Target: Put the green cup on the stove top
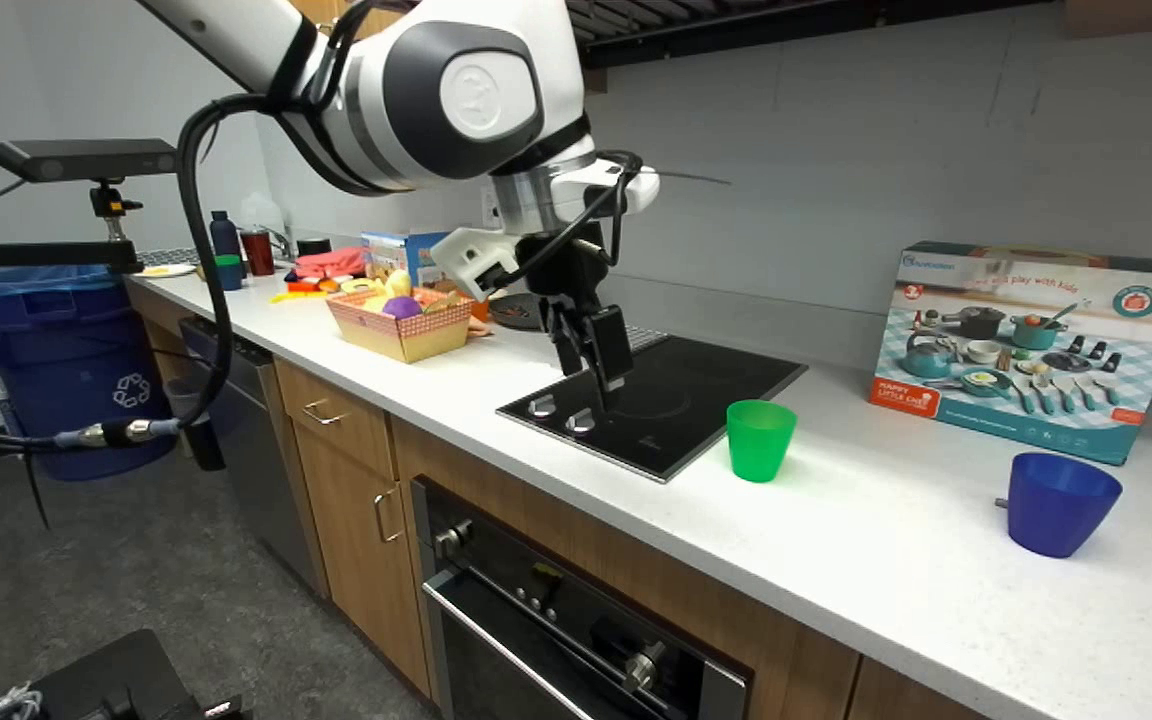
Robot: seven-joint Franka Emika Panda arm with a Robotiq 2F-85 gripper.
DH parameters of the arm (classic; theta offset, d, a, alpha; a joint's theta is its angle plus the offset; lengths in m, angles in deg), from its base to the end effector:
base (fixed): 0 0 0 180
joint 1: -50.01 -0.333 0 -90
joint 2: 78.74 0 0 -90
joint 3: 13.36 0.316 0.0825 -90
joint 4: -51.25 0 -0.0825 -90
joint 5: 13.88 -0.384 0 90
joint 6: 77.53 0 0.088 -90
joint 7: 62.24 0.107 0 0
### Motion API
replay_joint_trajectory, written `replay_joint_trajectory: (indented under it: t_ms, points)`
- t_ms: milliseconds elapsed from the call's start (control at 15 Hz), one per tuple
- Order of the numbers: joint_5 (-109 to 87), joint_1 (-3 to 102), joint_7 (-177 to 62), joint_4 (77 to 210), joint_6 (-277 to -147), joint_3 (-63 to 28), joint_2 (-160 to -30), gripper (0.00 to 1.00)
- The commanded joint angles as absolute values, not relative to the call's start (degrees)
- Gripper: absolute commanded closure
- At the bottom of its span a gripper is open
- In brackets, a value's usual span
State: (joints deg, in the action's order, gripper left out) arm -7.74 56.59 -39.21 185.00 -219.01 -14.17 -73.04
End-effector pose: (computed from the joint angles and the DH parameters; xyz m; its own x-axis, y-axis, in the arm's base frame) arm 0.5101 -0.0660 0.4003 0.8706 -0.4278 0.2430 -0.4380 -0.8989 -0.0133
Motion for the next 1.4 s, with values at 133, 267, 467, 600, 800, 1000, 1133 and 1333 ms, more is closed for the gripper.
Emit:
replay_joint_trajectory:
  t_ms: [133, 267, 467, 600, 800, 1000, 1133, 1333]
  points:
    - [-4.57, 57.85, -30.55, 177.26, -219.37, -17.06, -79.78, 0.00]
    - [-5.63, 57.70, -29.45, 175.23, -219.45, -18.37, -81.61, 0.00]
    - [-5.99, 57.43, -27.90, 172.28, -218.67, -20.07, -84.74, 0.00]
    - [-6.18, 57.02, -27.66, 171.55, -218.81, -20.78, -85.70, 0.00]
    - [-7.05, 56.66, -29.14, 173.47, -218.92, -21.04, -84.53, 0.00]
    - [-7.68, 56.44, -29.14, 173.47, -218.92, -20.96, -84.60, 0.00]
    - [-7.77, 56.39, -28.83, 173.30, -218.95, -20.95, -84.90, 0.00]
    - [-7.99, 56.43, -27.55, 171.63, -219.58, -21.14, -87.01, 0.00]
